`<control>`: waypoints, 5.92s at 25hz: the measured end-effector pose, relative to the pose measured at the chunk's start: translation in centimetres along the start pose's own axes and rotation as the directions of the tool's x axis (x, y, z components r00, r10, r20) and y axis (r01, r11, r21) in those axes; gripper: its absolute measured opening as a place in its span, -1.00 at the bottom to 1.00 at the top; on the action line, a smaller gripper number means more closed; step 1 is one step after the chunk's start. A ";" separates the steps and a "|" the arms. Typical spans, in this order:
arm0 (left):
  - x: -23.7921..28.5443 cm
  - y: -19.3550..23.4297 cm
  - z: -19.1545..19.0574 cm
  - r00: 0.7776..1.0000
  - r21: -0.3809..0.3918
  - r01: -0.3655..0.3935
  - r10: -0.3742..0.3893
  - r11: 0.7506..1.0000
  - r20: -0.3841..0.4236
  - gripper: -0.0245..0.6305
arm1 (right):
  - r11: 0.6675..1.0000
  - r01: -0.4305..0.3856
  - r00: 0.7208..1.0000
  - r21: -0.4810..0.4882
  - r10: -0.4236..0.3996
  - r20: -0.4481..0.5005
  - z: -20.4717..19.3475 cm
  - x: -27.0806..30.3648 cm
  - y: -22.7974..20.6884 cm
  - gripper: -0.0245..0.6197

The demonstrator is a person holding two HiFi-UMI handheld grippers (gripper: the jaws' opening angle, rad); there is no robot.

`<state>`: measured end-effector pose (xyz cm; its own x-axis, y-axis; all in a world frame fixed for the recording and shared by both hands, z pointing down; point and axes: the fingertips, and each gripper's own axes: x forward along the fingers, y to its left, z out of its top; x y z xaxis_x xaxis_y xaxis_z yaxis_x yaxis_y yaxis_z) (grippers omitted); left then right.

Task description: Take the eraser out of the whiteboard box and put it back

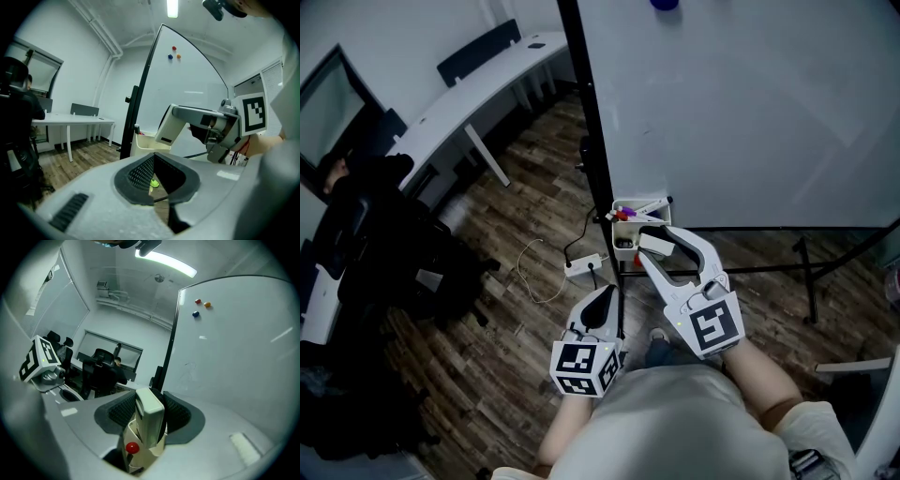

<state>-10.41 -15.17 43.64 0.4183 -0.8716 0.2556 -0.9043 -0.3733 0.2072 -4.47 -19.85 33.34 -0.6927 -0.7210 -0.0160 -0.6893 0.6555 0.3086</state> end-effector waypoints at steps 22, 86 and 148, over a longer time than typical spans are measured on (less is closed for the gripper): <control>-4.8 -2.9 -1.7 1.000 0.006 0.013 -0.013 1.000 0.007 -0.91 | 0.999 0.046 0.998 -0.026 -0.045 0.041 2.7 -5.6 3.4 -0.33; 0.3 -1.5 1.0 0.999 0.010 0.013 -0.013 1.000 0.039 -0.91 | 0.999 0.048 0.996 -0.002 -0.048 0.069 2.1 -2.0 -0.6 -0.33; 8.7 1.9 3.4 0.996 -0.020 -0.085 0.085 0.996 0.022 -0.91 | 0.972 -0.151 0.969 0.180 0.181 -0.168 -10.4 4.0 -1.3 -0.32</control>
<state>-8.79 -24.56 43.05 0.3375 -0.9072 0.2511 -0.9347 -0.2913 0.2040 -4.13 -25.96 42.74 -0.7606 -0.6176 0.2002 -0.6038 0.7862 0.1311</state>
